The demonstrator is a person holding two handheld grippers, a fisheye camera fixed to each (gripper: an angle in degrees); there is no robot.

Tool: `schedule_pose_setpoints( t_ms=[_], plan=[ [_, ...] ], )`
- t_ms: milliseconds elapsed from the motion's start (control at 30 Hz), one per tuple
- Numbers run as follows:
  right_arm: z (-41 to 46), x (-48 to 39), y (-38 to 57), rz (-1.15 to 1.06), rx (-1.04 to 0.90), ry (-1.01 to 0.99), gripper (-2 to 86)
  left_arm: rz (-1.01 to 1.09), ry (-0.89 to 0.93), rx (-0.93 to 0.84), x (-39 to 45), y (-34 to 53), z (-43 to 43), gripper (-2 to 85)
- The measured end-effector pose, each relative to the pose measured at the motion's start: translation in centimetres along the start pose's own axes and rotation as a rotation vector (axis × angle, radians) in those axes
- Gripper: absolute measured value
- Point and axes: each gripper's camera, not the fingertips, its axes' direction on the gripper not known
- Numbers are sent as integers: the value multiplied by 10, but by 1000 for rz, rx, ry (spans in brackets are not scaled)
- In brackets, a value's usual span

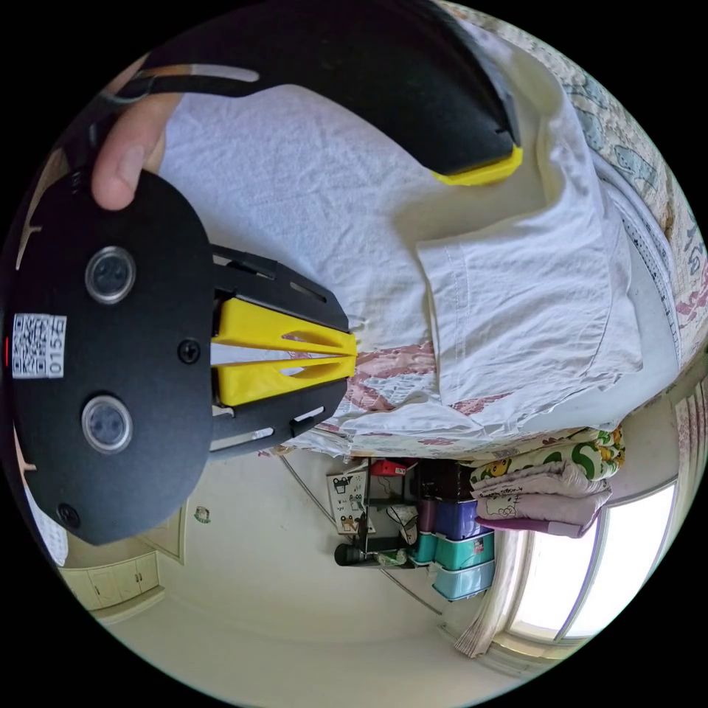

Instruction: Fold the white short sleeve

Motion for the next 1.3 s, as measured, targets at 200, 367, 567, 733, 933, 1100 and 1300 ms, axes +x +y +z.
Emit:
schedule_pose_setpoints(
  t_ms=[200, 367, 567, 733, 933, 1100, 1300],
  plan=[
    [-9, -12, -12, -1, -1, 0, -5, -1, 0, -1, -1, -1, 0, -9],
    [-20, -21, -23, -1, -1, 0, -5, -2, 1, 1, -1, -1, -1, -9],
    [-37, -30, -38, 0, 0, 1, -5, -1, 2, 3, -1, -2, -1, -9],
    [-54, -37, -51, 0, 0, 1, -5, -1, 3, 3, -1, -2, -1, -9],
    [-79, -41, -70, 0, 1, 1, -5, -2, 3, 5, 0, -1, 0, -9],
    [-108, -43, -87, 5, 4, 2, -5, 0, 9, 7, 1, 0, 0, -9],
    [-144, -39, -109, -4, 1, 0, -5, -9, 4, 7, 3, 1, 2, -9]
  ],
)
